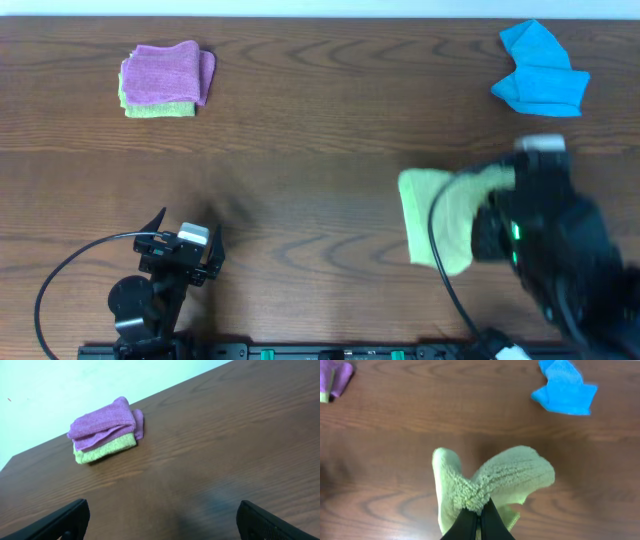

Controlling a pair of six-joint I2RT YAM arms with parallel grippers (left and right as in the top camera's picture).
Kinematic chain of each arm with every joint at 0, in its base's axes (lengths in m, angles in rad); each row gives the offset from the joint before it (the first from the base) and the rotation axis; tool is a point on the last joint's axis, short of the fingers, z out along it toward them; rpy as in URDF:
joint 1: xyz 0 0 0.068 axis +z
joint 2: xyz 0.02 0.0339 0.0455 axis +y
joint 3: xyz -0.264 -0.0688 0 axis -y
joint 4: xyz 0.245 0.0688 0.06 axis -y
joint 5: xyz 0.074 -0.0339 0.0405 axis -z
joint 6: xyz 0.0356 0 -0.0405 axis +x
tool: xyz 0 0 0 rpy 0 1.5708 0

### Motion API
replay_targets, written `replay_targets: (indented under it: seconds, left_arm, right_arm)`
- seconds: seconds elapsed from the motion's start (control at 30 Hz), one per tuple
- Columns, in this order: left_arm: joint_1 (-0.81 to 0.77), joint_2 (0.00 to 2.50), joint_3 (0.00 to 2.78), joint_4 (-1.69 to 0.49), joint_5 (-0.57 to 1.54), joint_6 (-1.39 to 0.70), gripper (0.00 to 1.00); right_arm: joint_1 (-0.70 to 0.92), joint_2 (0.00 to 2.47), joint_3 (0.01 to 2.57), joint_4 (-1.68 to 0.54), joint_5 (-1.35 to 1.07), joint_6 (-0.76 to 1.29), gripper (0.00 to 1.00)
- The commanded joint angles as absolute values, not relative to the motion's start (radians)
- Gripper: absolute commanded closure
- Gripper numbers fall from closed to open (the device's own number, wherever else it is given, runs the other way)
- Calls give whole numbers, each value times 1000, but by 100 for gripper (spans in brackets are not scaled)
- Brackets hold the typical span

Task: Fold the cloth
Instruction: 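Lift the yellow-green cloth with the right gripper and carry it toward table center, then lower the yellow-green cloth onto the table center with the right gripper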

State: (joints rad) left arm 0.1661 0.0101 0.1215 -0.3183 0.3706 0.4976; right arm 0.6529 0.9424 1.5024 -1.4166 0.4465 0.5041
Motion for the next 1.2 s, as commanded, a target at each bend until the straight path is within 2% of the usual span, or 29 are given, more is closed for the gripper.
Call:
replay_targets:
  seconds: [0.0, 0.13, 0.23, 0.4, 0.57, 0.77, 0.93, 1.17]
  left_arm:
    - [161, 4, 101, -328, 385, 493, 5]
    - [161, 4, 101, -328, 385, 493, 5]
    - [161, 4, 101, -327, 385, 493, 5]
    - [161, 4, 101, -327, 385, 493, 5]
    - [161, 4, 101, -328, 385, 493, 5]
    - [161, 4, 101, -328, 385, 493, 5]
    - [161, 4, 101, -328, 385, 493, 5]
    - [161, 4, 101, -328, 385, 493, 5]
  right_arm:
    - [677, 796, 1378, -1409, 458, 599, 98]
    - [680, 698, 1255, -1351, 432, 606, 98]
    - [679, 731, 1175, -1269, 374, 605, 98]
    - [679, 925, 1126, -1180, 358, 579, 98]
    - [660, 1133, 1128, -984, 316, 473, 98]
    - [518, 1288, 1233, -782, 179, 334, 99]
    - [467, 1379, 1357, -778, 153, 240, 98]
    - [458, 1452, 1357, -921, 115, 277, 98]
